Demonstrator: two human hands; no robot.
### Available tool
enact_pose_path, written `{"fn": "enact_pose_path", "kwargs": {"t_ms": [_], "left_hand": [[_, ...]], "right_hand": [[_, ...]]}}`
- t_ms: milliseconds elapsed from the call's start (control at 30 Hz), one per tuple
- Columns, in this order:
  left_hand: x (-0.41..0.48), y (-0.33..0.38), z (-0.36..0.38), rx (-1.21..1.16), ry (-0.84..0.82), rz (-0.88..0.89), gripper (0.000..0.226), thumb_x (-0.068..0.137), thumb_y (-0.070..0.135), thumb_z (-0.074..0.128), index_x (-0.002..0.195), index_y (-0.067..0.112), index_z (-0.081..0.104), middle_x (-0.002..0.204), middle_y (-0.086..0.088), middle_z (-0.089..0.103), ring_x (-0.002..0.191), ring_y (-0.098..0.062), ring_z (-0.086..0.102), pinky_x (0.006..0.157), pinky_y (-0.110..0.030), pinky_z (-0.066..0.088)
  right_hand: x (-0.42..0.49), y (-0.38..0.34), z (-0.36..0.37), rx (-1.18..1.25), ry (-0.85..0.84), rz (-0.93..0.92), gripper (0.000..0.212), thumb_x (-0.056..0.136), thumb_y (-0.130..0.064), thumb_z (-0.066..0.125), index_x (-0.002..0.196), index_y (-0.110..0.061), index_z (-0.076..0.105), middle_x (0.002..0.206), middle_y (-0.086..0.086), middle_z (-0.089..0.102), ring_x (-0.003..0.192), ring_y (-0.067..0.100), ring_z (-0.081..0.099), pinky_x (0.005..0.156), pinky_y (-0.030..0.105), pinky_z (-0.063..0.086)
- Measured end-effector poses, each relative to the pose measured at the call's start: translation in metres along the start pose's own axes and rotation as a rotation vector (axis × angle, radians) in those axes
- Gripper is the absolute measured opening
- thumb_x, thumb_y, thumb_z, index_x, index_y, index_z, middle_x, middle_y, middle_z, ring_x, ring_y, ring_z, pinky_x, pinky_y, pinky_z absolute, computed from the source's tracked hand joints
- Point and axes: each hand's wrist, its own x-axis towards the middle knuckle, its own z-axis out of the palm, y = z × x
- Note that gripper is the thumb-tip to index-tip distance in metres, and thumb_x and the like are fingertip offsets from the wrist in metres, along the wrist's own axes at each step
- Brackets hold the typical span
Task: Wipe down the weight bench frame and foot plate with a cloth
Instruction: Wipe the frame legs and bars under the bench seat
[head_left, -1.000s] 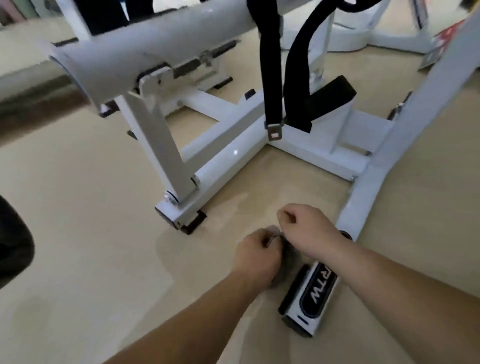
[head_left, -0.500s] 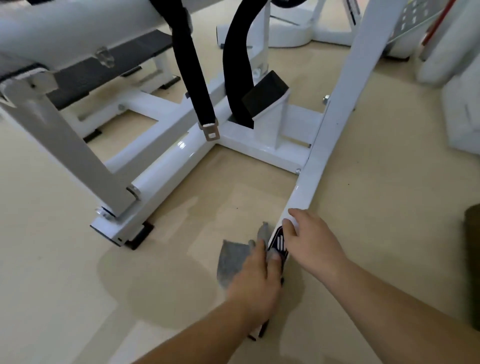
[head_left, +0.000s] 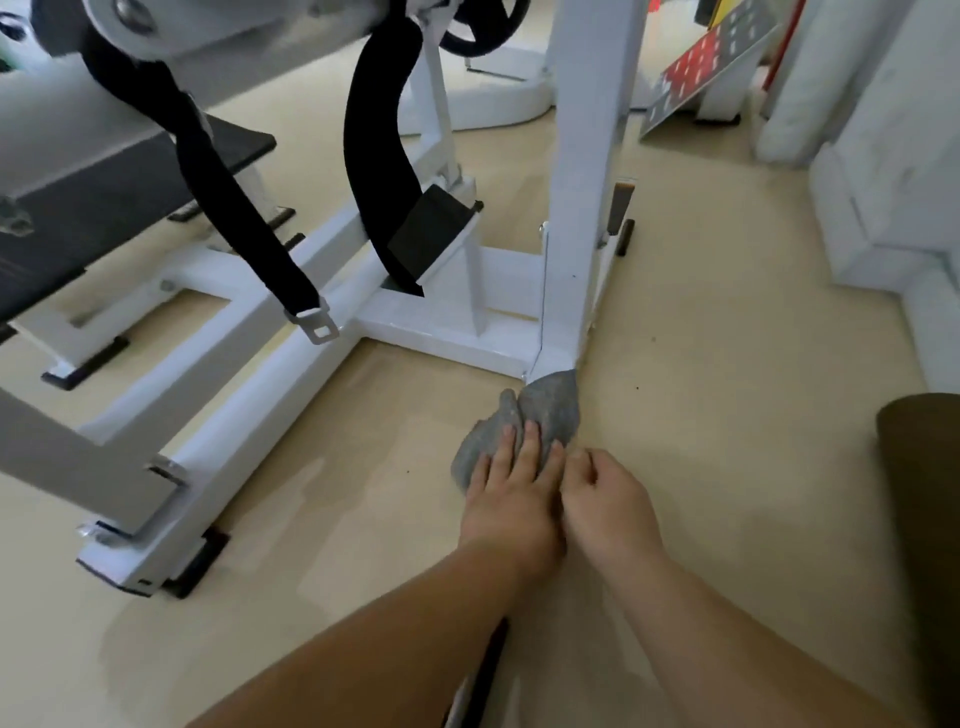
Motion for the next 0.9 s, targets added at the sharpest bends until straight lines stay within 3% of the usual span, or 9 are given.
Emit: {"fn": "enact_pose_path", "kwargs": {"t_ms": [200,267,333,367,433,600,700,767,900], "left_hand": [[-0.06,-0.009,0.005,-0.237,0.099,0.077,0.059,0.103,0.017,0.047,0.156,0.04,0.039,0.161,0.022,0.004,0.154,-0.002,0.0,0.128,-0.029,0.01],[-0.071,-0.009,-0.015,-0.334,0.022,0.007,0.055,0.1,0.019,0.049,0.146,0.05,0.049,0.158,0.025,0.032,0.146,0.003,0.032,0.12,-0.024,0.031],[-0.066,-0.003,-0.05,-0.609,0.012,-0.132,0.044,0.1,0.019,0.044,0.138,0.042,0.054,0.123,0.01,0.07,0.104,-0.006,0.068,0.091,-0.024,0.057],[-0.06,-0.002,-0.066,-0.706,0.037,-0.197,0.038,0.103,0.016,0.045,0.135,0.032,0.054,0.107,0.006,0.069,0.086,-0.007,0.068,0.072,-0.017,0.058],[-0.048,-0.004,-0.098,-0.779,0.088,-0.306,0.029,0.102,0.015,0.053,0.13,0.024,0.052,0.101,0.007,0.063,0.081,-0.005,0.063,0.052,-0.013,0.05],[-0.031,-0.004,-0.143,-0.844,0.216,-0.45,0.015,0.095,0.028,0.07,0.107,0.026,0.061,0.096,0.002,0.066,0.081,-0.01,0.061,0.055,-0.02,0.043],[-0.017,-0.002,-0.154,-0.868,0.267,-0.484,0.009,0.101,0.033,0.063,0.108,0.028,0.065,0.098,-0.002,0.068,0.08,-0.012,0.061,0.057,-0.023,0.046],[-0.006,0.003,-0.162,-0.826,0.279,-0.531,0.012,0.103,0.035,0.059,0.114,0.031,0.061,0.102,-0.003,0.065,0.086,-0.016,0.061,0.071,-0.031,0.057],[0.005,0.019,-0.179,-0.695,0.231,-0.572,0.022,0.107,0.037,0.049,0.124,0.023,0.055,0.11,-0.007,0.061,0.101,-0.024,0.059,0.097,-0.044,0.056]], "right_hand": [[0.015,-0.011,-0.002,0.277,0.037,0.079,0.036,0.104,-0.029,0.042,0.072,-0.018,0.051,0.074,0.003,0.056,0.075,0.024,0.053,0.064,0.032,0.037],[0.018,-0.021,-0.005,0.347,0.022,0.12,0.036,0.101,-0.023,0.046,0.065,-0.016,0.046,0.066,0.003,0.049,0.065,0.023,0.046,0.059,0.031,0.033],[0.02,-0.036,-0.009,0.438,0.011,0.159,0.032,0.096,-0.02,0.049,0.064,-0.013,0.048,0.064,0.006,0.049,0.061,0.023,0.044,0.059,0.03,0.034],[0.021,-0.043,-0.009,0.498,0.003,0.174,0.028,0.094,-0.021,0.051,0.067,-0.011,0.054,0.068,0.01,0.053,0.064,0.024,0.047,0.062,0.031,0.038],[0.019,-0.058,-0.009,0.58,-0.038,0.183,0.022,0.092,-0.025,0.057,0.077,-0.011,0.065,0.083,0.016,0.064,0.077,0.027,0.06,0.071,0.035,0.048],[0.014,-0.085,-0.015,0.593,-0.136,0.111,0.024,0.097,-0.032,0.057,0.086,-0.019,0.074,0.091,0.008,0.073,0.089,0.028,0.068,0.071,0.033,0.051],[0.017,-0.089,-0.023,0.516,-0.189,0.097,0.027,0.098,-0.037,0.054,0.09,-0.021,0.074,0.094,0.005,0.075,0.094,0.026,0.07,0.085,0.041,0.058],[0.019,-0.091,-0.037,0.47,-0.219,0.07,0.031,0.099,-0.04,0.051,0.093,-0.019,0.072,0.099,0.007,0.074,0.097,0.027,0.069,0.09,0.042,0.056],[0.023,-0.09,-0.071,0.317,-0.223,-0.018,0.037,0.103,-0.037,0.042,0.084,-0.01,0.059,0.089,0.012,0.063,0.079,0.025,0.06,0.067,0.031,0.04]]}}
